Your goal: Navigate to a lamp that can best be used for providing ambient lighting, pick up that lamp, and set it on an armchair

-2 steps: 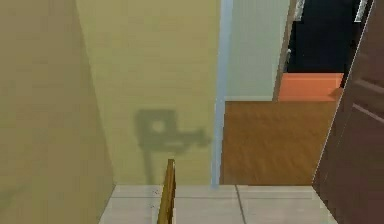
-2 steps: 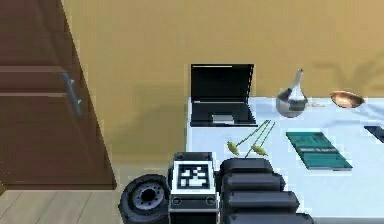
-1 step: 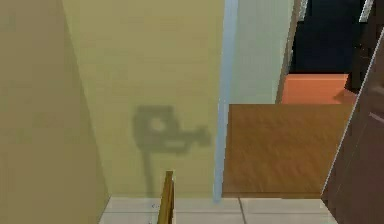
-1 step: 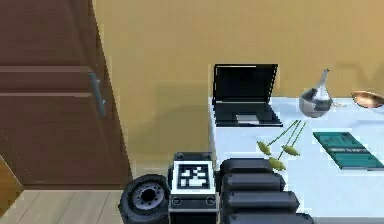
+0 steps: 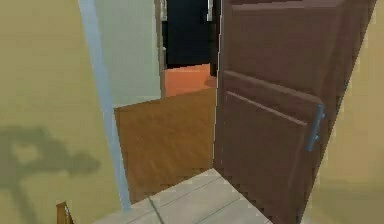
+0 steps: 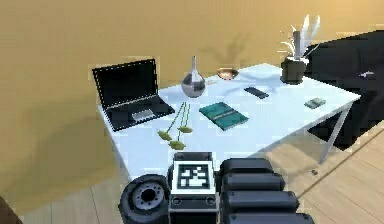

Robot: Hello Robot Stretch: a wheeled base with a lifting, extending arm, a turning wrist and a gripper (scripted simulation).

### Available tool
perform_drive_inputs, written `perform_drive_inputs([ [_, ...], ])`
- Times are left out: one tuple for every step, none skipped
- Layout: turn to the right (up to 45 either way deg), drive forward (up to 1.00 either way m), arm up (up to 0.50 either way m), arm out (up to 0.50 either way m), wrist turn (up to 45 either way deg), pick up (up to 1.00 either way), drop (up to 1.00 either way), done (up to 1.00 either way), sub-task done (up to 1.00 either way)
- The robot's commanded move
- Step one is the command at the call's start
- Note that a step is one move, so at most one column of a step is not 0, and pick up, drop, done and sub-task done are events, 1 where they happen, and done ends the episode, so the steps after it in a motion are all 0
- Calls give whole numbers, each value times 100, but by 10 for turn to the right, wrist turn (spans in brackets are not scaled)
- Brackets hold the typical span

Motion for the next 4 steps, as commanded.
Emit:
perform_drive_inputs([
  [0,100,0,0,0,0,0,0,0],
  [0,10,0,0,0,0,0,0,0],
  [-300,0,0,0,0,0,0,0,0],
  [0,60,0,0,0,0,0,0,0],
])
